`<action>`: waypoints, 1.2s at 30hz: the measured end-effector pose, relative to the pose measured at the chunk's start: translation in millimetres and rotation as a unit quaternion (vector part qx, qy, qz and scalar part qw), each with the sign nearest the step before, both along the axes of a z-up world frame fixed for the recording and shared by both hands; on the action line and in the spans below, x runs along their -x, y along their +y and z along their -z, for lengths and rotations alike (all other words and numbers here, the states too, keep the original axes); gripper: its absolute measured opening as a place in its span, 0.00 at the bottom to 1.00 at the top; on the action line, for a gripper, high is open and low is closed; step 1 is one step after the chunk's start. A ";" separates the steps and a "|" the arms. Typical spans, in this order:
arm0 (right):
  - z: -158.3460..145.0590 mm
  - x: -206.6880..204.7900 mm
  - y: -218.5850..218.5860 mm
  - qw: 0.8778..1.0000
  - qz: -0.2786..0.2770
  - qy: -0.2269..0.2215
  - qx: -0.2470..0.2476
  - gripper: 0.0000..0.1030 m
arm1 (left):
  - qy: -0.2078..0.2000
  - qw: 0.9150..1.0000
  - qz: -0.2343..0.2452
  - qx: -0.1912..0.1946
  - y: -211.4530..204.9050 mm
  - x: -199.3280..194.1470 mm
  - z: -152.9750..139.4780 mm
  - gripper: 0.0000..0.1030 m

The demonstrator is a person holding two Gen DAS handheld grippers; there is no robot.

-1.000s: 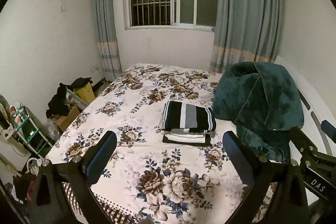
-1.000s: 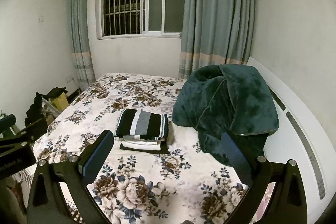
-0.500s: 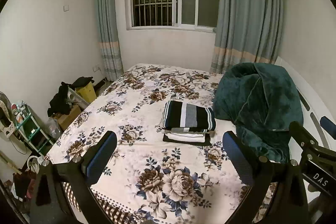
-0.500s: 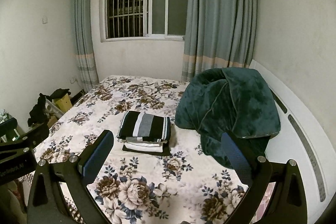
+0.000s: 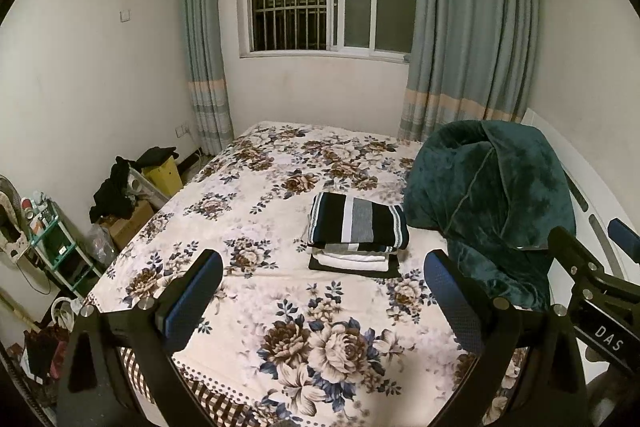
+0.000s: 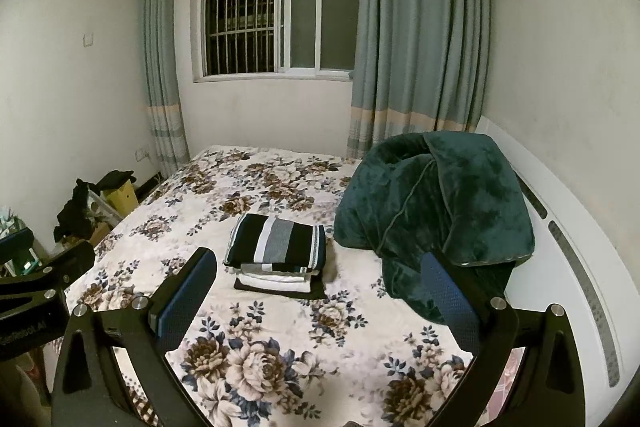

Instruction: Fold small clothes

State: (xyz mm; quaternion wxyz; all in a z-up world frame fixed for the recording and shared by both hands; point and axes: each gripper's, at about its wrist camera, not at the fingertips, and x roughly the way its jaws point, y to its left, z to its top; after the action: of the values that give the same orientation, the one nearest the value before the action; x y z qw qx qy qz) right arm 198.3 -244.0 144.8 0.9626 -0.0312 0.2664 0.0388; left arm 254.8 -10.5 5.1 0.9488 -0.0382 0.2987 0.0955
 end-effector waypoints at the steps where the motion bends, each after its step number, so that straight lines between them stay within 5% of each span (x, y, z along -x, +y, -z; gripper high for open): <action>1: 0.4 -0.3 0.7 1.000 0.000 0.000 0.000 1.00 | 0.000 1.000 0.001 0.000 -0.1 -0.7 0.2 1.00; 36: 6.8 4.6 1.0 1.000 0.002 -0.003 0.001 1.00 | -0.003 1.000 0.000 -0.001 4.0 0.2 -3.5 1.00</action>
State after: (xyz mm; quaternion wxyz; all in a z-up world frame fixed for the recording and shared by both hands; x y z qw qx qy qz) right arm 193.7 -243.0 137.9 0.9634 -0.0316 0.2635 0.0369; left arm 254.6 -6.4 8.5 0.9498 -0.0378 0.2956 0.0953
